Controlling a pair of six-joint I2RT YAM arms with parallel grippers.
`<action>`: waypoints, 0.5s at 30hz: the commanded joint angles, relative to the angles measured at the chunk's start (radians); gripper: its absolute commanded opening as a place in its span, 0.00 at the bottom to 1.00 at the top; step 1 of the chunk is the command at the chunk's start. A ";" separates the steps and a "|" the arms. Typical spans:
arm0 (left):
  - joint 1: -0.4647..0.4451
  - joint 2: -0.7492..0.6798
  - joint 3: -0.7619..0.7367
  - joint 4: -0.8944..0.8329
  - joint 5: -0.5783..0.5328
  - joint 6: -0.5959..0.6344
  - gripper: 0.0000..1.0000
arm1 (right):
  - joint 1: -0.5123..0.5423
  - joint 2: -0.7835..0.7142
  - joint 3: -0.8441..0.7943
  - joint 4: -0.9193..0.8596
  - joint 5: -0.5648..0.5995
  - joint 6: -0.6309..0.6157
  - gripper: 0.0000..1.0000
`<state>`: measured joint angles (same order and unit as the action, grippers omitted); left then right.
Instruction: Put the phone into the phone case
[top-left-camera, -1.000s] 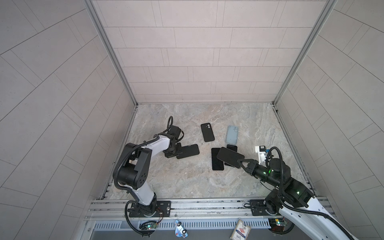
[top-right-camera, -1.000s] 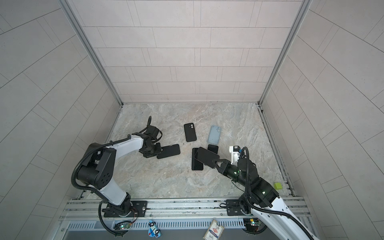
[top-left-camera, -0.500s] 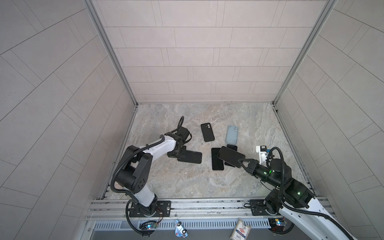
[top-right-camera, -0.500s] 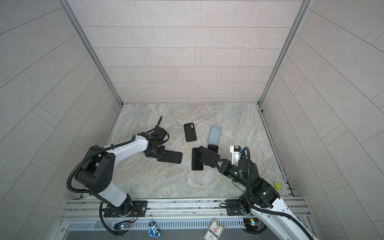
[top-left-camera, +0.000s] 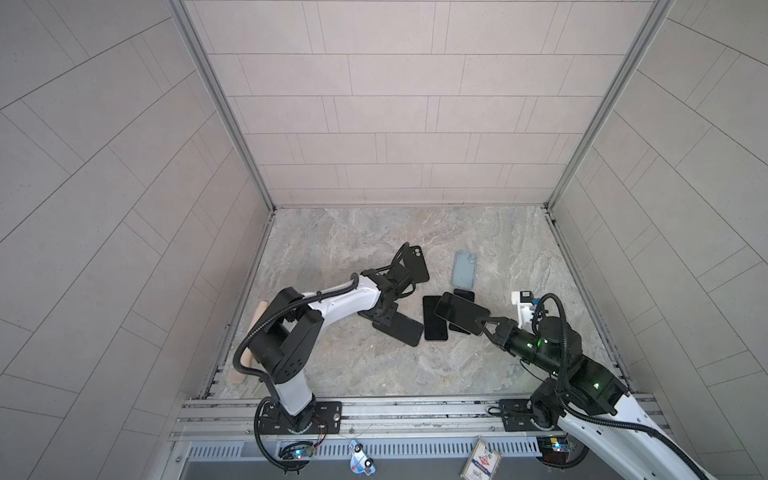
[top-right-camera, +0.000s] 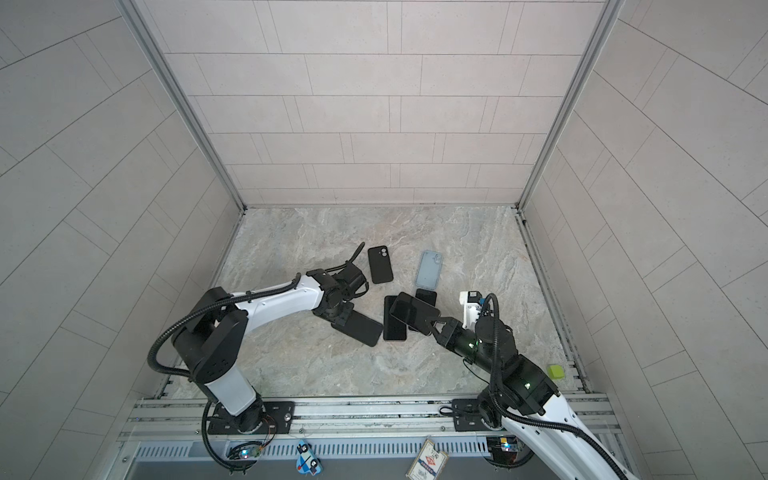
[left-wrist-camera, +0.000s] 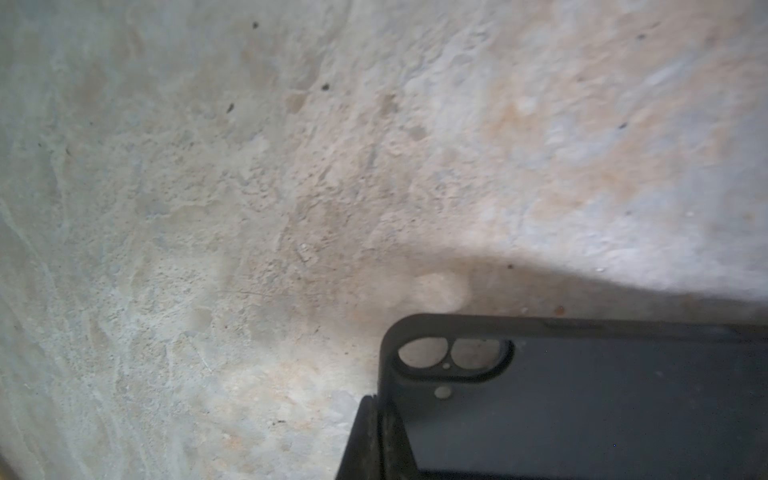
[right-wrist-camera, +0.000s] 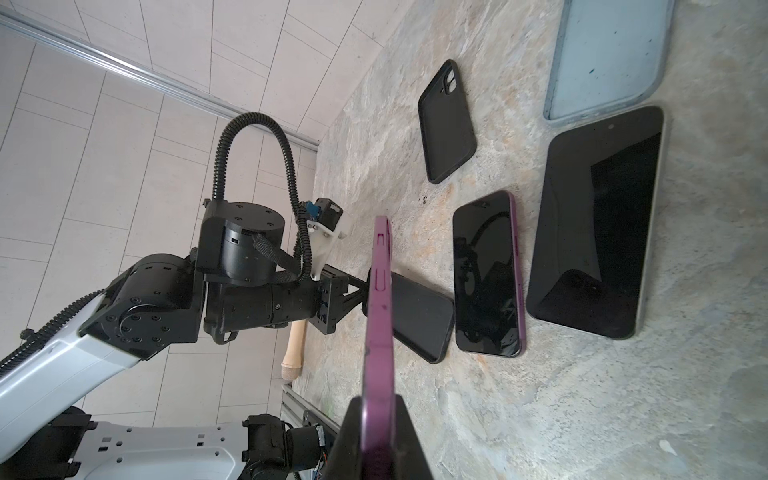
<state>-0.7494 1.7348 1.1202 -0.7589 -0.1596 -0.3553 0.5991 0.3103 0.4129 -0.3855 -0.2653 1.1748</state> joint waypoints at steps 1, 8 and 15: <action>-0.050 0.048 0.078 -0.036 -0.005 -0.034 0.00 | -0.005 -0.032 0.044 0.027 0.014 -0.003 0.00; -0.066 0.106 0.168 -0.055 0.017 -0.063 0.00 | -0.005 -0.077 0.055 -0.011 0.021 0.003 0.00; -0.041 0.025 0.073 -0.065 0.031 -0.077 0.00 | -0.005 -0.058 0.073 -0.016 0.012 0.005 0.00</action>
<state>-0.8032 1.8084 1.2377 -0.7979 -0.1356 -0.4004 0.5987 0.2512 0.4503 -0.4366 -0.2569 1.1755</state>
